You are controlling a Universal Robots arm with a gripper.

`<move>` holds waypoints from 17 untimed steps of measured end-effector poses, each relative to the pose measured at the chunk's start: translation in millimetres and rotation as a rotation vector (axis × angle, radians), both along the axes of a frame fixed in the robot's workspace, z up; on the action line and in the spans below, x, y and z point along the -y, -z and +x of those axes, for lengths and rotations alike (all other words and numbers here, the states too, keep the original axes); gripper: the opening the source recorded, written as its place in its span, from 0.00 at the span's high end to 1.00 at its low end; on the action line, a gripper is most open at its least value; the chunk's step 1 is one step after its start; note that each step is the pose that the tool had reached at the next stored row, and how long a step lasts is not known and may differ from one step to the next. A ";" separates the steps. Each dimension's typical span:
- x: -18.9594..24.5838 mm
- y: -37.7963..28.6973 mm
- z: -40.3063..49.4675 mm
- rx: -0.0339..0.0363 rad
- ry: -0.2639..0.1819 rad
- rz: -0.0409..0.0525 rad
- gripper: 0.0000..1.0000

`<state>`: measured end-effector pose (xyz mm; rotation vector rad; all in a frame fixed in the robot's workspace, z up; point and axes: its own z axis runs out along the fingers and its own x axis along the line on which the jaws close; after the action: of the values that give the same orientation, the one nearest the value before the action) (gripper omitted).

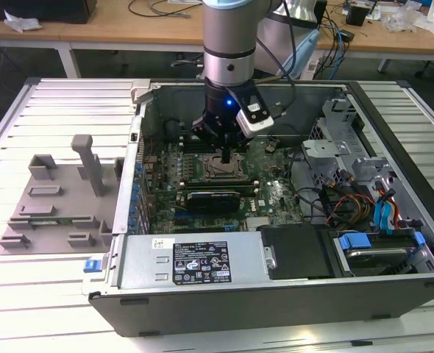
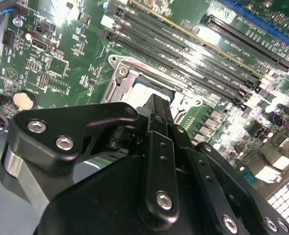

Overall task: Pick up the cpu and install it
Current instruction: 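Install the second cpu locking lever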

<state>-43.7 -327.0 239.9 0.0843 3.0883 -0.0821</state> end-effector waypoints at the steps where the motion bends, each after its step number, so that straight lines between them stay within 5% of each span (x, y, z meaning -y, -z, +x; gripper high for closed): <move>1: 2.4 0.0 0.0 0.0000 0.000 0.0013 0.89; 10: 29.3 0.0 -0.6 -0.0001 0.000 0.0244 0.89; 11: 30.6 0.1 -0.7 -0.0001 0.000 0.0263 0.89; 16: 31.3 4.3 -9.9 0.0002 -0.001 0.0750 0.89; 17: 32.5 6.5 -10.4 -0.0023 -0.001 0.0750 0.89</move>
<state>-54.1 -359.5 233.4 0.0850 3.0936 0.0337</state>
